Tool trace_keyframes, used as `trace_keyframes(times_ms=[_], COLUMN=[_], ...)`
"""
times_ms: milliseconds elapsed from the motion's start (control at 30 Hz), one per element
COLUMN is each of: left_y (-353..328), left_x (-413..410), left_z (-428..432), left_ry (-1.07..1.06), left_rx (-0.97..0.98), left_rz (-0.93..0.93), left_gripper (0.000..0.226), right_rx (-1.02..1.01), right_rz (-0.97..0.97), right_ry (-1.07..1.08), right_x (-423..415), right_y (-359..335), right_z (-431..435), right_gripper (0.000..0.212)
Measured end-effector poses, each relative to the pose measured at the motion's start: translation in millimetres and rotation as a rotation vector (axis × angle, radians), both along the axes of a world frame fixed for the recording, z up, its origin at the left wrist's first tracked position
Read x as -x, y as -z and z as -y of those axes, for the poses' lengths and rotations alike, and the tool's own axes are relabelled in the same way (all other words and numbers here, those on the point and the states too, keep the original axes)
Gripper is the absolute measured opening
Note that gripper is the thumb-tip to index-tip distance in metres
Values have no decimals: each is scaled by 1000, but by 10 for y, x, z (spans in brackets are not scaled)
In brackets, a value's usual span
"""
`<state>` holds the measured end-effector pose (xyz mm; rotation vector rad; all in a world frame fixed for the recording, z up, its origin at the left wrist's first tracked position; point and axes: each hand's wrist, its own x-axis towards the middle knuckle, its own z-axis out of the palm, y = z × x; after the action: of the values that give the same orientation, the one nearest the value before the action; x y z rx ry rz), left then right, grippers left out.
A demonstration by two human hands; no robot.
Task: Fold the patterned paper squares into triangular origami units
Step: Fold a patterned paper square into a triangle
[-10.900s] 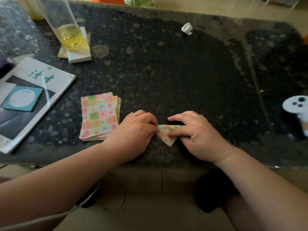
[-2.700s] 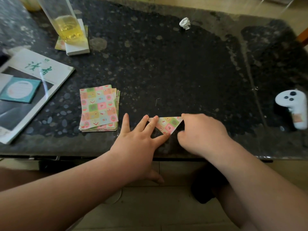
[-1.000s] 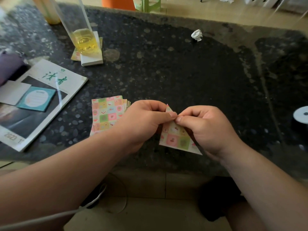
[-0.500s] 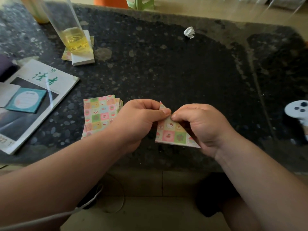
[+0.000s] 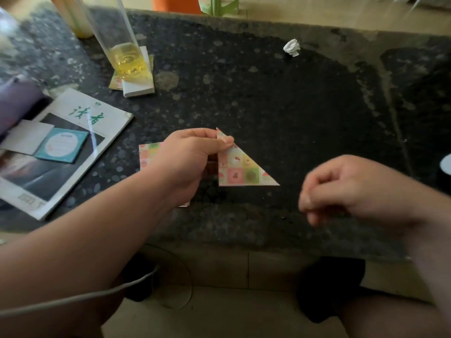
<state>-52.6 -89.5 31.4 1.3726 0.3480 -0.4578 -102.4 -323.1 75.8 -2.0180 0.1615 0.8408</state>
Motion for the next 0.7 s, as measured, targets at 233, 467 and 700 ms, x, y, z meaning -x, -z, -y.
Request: trace_keyframes(times_ms=[233,467,700], left_y=[12,-45,-142], left_x=[174,213,152], left_z=[162,197,7], left_ry=[127,193,718], left_rx=[-17,-9,-376], left_rz=[37,127,207], left_gripper=[18,18,11], right_rx=[156,-95,46], right_rz=[365,278,201], right_ry=[18,71,-220], right_x=[-1,-52,-34], right_y=[85,186,147], right_z=[-158,-430,-344], right_gripper=[19,15,20])
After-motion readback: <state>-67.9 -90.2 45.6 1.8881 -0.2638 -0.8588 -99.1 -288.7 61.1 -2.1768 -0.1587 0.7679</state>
